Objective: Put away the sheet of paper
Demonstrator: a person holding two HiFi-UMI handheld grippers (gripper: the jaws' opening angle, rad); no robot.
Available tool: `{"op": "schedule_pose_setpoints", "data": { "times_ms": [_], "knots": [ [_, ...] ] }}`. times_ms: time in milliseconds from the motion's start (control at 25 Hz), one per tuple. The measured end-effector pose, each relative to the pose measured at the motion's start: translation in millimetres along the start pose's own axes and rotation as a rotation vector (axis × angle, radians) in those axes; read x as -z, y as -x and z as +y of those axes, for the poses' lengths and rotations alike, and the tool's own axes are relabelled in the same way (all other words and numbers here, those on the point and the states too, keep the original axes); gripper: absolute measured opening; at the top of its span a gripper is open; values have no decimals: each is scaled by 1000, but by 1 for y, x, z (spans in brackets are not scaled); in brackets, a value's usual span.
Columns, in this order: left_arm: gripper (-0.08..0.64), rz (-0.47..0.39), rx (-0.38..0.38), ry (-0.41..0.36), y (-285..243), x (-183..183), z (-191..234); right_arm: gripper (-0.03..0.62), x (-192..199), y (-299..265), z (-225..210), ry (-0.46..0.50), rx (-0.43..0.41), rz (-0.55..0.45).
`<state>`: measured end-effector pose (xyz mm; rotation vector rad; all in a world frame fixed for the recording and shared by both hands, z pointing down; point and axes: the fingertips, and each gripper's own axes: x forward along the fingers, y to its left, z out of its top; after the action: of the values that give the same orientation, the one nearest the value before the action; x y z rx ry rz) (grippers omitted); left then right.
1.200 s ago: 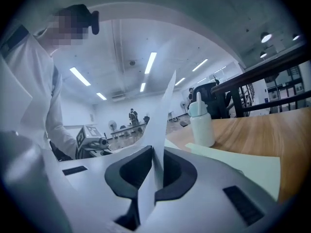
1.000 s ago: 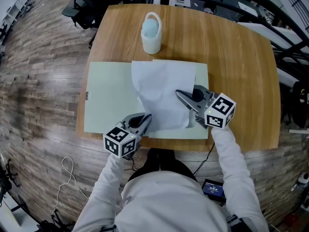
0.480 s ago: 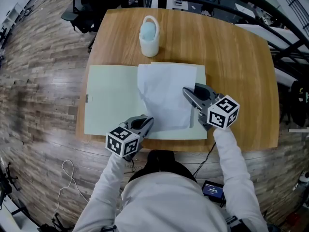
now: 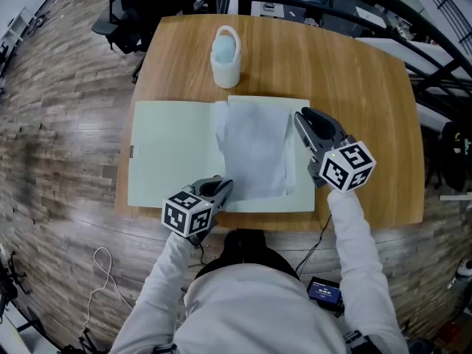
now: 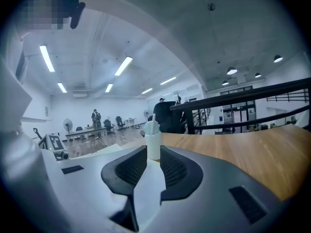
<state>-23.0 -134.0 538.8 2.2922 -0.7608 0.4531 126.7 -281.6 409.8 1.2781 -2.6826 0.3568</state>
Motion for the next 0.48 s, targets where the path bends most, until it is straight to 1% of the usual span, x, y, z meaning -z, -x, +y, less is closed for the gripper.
{"op": "schedule_pose_setpoints", "data": {
  "times_ms": [120,240,480],
  "knots": [
    [18,13,-1,7,-3,2,0,92,-2,-12,13,31,-18,17],
    [18,16,1,15,-4,3,-1,92,4,-30,28,48,-34,58],
    [18,20,0,25,-4,5,-2,92,42,-75,46,14,-35,196]
  ]
}}
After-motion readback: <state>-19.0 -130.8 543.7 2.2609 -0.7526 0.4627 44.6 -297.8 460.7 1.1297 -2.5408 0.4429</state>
